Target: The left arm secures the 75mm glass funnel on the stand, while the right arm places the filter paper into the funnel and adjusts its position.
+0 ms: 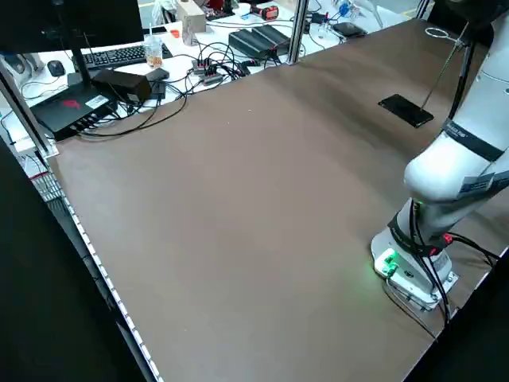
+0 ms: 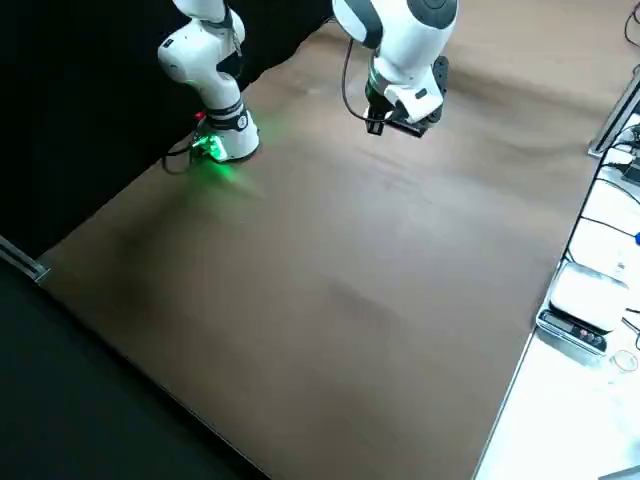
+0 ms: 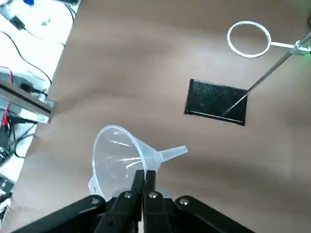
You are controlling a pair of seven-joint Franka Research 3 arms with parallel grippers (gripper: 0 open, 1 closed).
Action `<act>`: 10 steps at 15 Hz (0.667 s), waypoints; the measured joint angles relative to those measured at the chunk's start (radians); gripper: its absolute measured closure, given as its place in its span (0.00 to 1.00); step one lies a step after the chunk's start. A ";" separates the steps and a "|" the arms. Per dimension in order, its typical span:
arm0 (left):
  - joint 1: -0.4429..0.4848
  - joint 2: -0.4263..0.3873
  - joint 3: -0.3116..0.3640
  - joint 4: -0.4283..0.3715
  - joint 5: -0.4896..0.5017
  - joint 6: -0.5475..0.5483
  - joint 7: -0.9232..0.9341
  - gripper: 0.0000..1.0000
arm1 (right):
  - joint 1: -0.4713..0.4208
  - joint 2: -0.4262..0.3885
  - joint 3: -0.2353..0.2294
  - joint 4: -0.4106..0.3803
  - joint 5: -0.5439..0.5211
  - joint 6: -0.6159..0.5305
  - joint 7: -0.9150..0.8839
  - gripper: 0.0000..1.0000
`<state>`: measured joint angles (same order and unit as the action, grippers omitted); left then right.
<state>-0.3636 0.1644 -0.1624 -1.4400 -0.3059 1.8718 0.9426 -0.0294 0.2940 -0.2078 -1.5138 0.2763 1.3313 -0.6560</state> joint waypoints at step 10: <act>-0.104 0.000 -0.002 0.000 0.007 0.070 0.139 0.98 | -0.006 0.000 0.000 0.000 0.000 0.000 0.000 0.99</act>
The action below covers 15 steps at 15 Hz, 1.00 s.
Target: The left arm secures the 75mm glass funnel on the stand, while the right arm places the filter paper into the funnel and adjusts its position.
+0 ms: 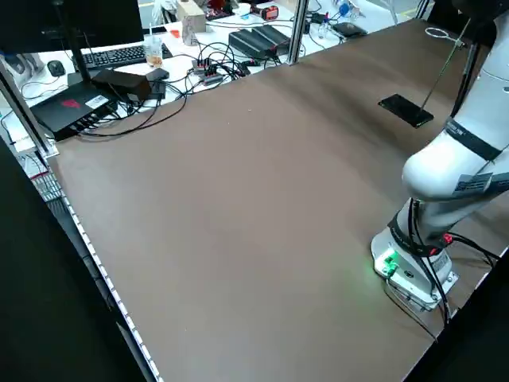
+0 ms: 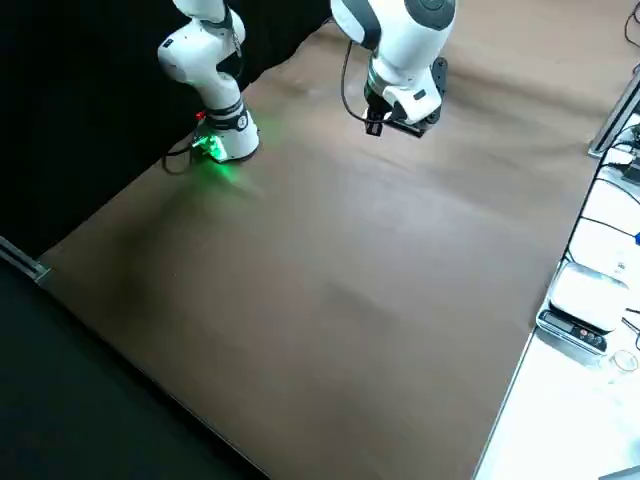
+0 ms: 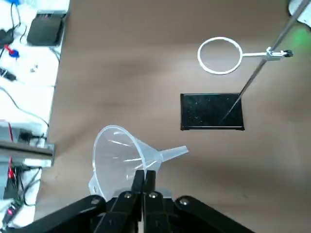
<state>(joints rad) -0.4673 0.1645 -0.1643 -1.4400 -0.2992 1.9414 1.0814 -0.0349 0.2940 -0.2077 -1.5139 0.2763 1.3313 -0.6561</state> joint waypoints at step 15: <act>-0.147 0.037 -0.068 -0.001 0.161 0.355 0.292 0.98 | -0.002 0.000 0.000 0.000 0.000 0.000 0.000 0.99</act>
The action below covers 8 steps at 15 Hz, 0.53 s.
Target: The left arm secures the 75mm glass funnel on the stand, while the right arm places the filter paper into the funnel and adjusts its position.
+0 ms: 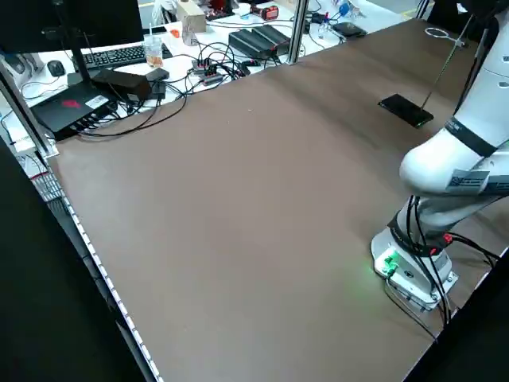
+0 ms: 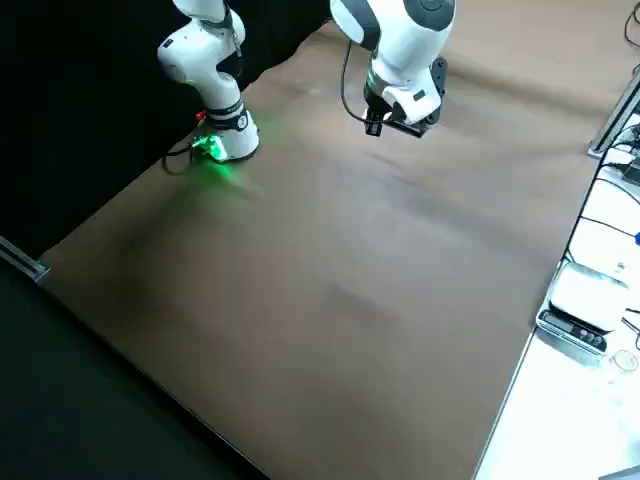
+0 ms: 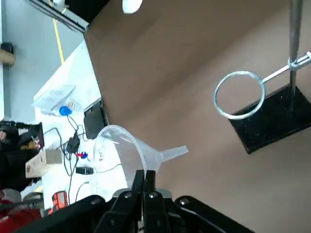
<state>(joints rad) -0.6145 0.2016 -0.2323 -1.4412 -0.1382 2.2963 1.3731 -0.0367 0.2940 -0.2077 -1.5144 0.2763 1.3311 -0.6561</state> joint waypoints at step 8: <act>-0.001 0.014 -0.064 -0.002 0.000 0.025 0.106 0.98 | -0.001 0.000 0.000 -0.001 0.000 0.000 0.000 0.99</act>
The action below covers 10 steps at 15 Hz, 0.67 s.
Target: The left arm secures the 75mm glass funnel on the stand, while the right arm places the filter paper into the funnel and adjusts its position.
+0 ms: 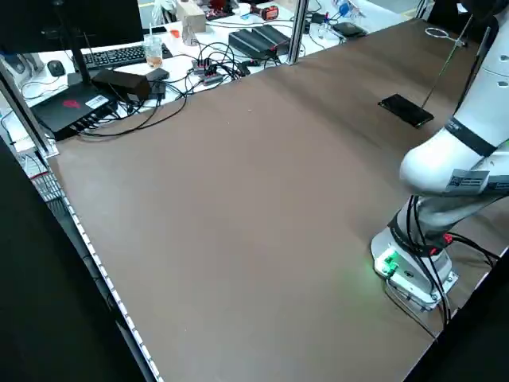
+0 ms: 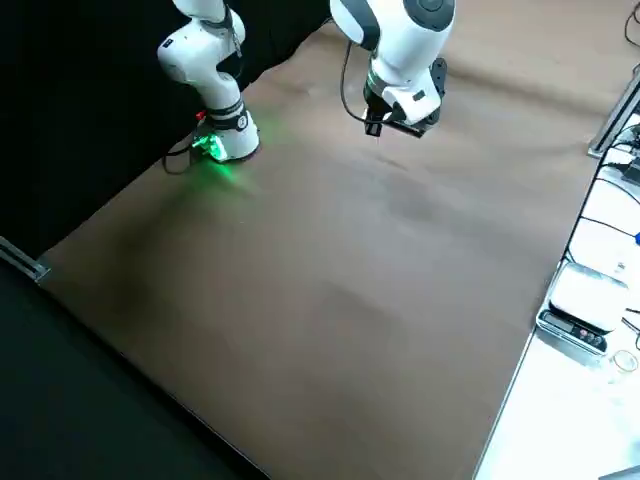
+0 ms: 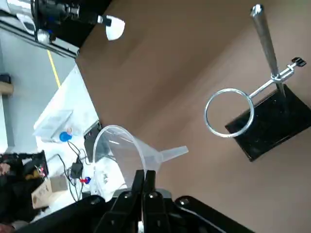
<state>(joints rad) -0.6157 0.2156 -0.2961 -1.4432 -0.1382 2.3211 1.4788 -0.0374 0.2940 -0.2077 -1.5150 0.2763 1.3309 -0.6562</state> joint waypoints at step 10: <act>0.000 0.034 -0.053 0.000 -0.019 0.049 0.148 0.98 | -0.004 0.000 0.000 0.000 0.000 0.000 0.000 0.99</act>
<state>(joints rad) -0.6159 0.2494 -0.3490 -1.4436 -0.1569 2.3698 1.6270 -0.0410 0.2940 -0.2077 -1.5153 0.2763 1.3308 -0.6562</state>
